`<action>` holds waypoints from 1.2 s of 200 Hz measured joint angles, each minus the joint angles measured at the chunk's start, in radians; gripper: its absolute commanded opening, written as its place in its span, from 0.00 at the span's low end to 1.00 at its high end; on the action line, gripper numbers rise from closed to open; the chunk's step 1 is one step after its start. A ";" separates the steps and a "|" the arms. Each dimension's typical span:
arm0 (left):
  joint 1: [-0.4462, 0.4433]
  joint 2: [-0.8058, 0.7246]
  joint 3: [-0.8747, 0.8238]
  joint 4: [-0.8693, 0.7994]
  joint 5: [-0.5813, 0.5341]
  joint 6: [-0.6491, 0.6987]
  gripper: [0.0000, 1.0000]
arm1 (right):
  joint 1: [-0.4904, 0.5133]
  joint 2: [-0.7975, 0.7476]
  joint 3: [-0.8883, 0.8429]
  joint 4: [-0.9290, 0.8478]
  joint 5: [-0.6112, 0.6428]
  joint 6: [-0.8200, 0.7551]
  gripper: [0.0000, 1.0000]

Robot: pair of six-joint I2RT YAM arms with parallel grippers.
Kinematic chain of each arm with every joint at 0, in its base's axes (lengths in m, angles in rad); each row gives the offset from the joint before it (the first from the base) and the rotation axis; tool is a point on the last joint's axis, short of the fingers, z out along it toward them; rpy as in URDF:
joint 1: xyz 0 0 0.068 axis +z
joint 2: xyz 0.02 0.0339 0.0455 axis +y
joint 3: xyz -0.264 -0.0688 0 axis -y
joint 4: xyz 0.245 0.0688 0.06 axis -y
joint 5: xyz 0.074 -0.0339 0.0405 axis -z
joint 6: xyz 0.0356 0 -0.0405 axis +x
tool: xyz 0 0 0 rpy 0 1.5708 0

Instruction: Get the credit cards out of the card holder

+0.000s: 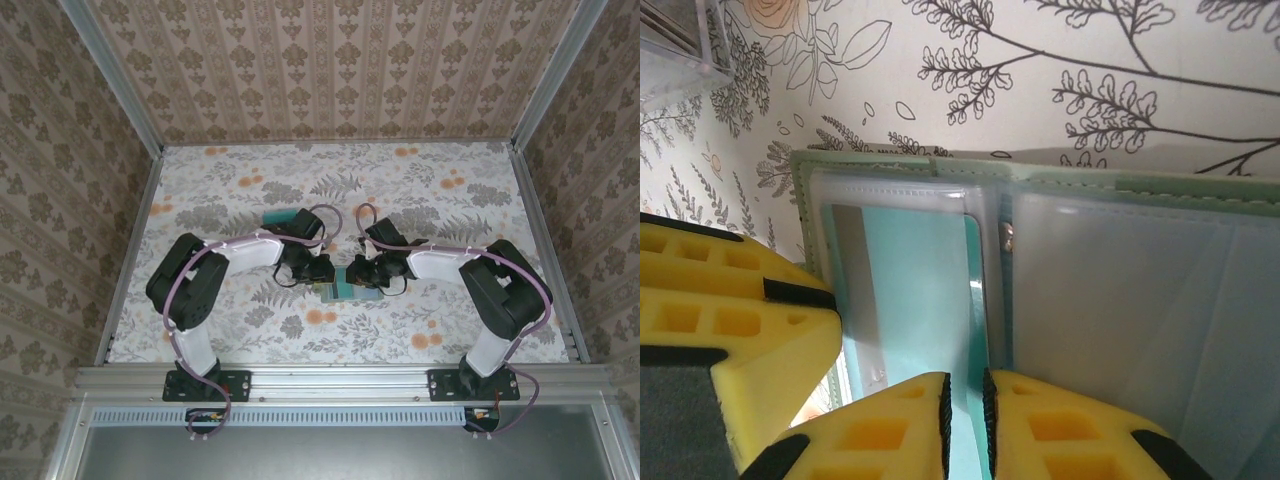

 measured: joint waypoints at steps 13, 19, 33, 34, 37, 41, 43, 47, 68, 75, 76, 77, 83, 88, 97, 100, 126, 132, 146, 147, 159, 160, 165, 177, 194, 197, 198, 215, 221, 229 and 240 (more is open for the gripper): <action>0.000 0.006 0.010 -0.010 0.000 0.000 0.13 | -0.001 0.000 0.000 -0.001 0.000 -0.001 0.20; 0.000 0.008 0.013 -0.014 -0.002 0.000 0.12 | -0.001 0.000 0.000 -0.003 0.000 -0.001 0.20; 0.001 0.013 0.020 -0.023 -0.004 0.001 0.11 | -0.002 0.000 0.000 -0.004 0.000 -0.001 0.20; 0.001 0.013 0.021 -0.024 -0.004 0.001 0.11 | -0.003 0.000 0.000 -0.004 0.000 -0.001 0.20; 0.002 0.014 0.023 -0.026 -0.004 0.001 0.09 | -0.003 0.000 0.000 -0.005 0.000 -0.001 0.21; 0.002 0.015 0.024 -0.028 -0.004 0.001 0.09 | -0.005 0.000 0.000 -0.005 0.000 -0.001 0.21; 0.002 0.015 0.024 -0.028 -0.003 0.001 0.08 | -0.006 0.000 0.000 -0.005 0.000 -0.001 0.21; 0.003 0.017 0.025 -0.029 -0.003 0.001 0.08 | -0.006 -0.001 0.000 -0.006 0.000 -0.001 0.21; 0.006 0.017 0.026 -0.030 0.002 0.003 0.08 | -0.015 -0.003 0.000 -0.008 0.000 -0.001 0.21; 0.006 0.017 0.027 -0.031 0.003 0.003 0.08 | -0.017 -0.003 0.000 -0.008 0.000 -0.001 0.21; 0.006 0.017 0.027 -0.031 0.003 0.003 0.08 | -0.018 -0.003 0.000 -0.008 0.000 -0.001 0.21; 0.006 0.017 0.027 -0.031 0.003 0.003 0.08 | -0.018 -0.003 0.000 -0.008 0.000 -0.001 0.20; 0.006 0.018 0.028 -0.032 0.003 0.003 0.08 | -0.020 -0.003 0.000 -0.008 -0.001 -0.001 0.20; 0.006 0.019 0.030 -0.034 0.003 0.003 0.08 | -0.021 -0.003 0.000 -0.008 -0.002 -0.001 0.20; 0.006 0.022 0.034 -0.036 0.004 0.004 0.08 | -0.023 -0.003 0.000 -0.008 -0.003 -0.001 0.20; 0.006 0.023 0.035 -0.037 0.004 0.004 0.08 | -0.023 -0.003 0.000 -0.008 -0.004 -0.001 0.20; 0.006 0.029 0.043 -0.042 0.005 0.004 0.08 | -0.026 -0.003 0.000 -0.008 -0.005 -0.002 0.20; 0.006 0.030 0.043 -0.043 0.006 0.004 0.08 | -0.027 -0.003 0.000 -0.008 -0.007 -0.002 0.20; 0.006 0.030 0.045 -0.044 0.007 0.004 0.08 | -0.030 -0.003 0.000 -0.008 -0.016 -0.001 0.20; 0.006 0.031 0.045 -0.044 0.007 0.004 0.08 | -0.030 -0.003 0.000 -0.008 -0.018 -0.002 0.20; 0.007 0.032 0.045 -0.046 0.008 0.004 0.08 | -0.032 -0.002 0.000 -0.008 -0.023 -0.001 0.19; 0.007 0.032 0.045 -0.045 0.008 0.004 0.08 | -0.032 -0.002 0.000 -0.008 -0.024 -0.001 0.19; 0.007 0.032 0.047 -0.047 0.008 0.004 0.08 | -0.032 -0.002 0.000 -0.008 -0.025 -0.001 0.18; 0.007 0.032 0.048 -0.048 0.008 0.004 0.08 | -0.034 0.000 0.000 -0.008 -0.027 -0.001 0.17; 0.007 0.034 0.050 -0.051 0.008 0.004 0.08 | -0.034 0.005 0.000 -0.008 -0.029 -0.002 0.12; 0.007 0.034 0.050 -0.052 0.008 0.004 0.08 | -0.034 0.006 0.000 -0.008 -0.029 0.000 0.11; 0.007 0.034 0.051 -0.052 0.008 0.004 0.08 | -0.034 0.006 0.000 -0.008 -0.029 0.000 0.11; 0.007 0.034 0.051 -0.054 0.008 0.004 0.08 | -0.037 0.007 0.000 -0.011 -0.030 -0.001 0.04; 0.007 0.034 0.051 -0.054 0.008 0.004 0.08 | -0.037 0.007 0.000 -0.011 -0.030 -0.003 0.01; 0.007 0.034 0.051 -0.054 0.008 0.004 0.08 | -0.037 0.007 0.000 -0.011 -0.030 -0.003 0.00; 0.007 0.034 0.051 -0.054 0.008 0.004 0.08 | -0.038 0.007 0.000 -0.012 -0.030 -0.004 0.00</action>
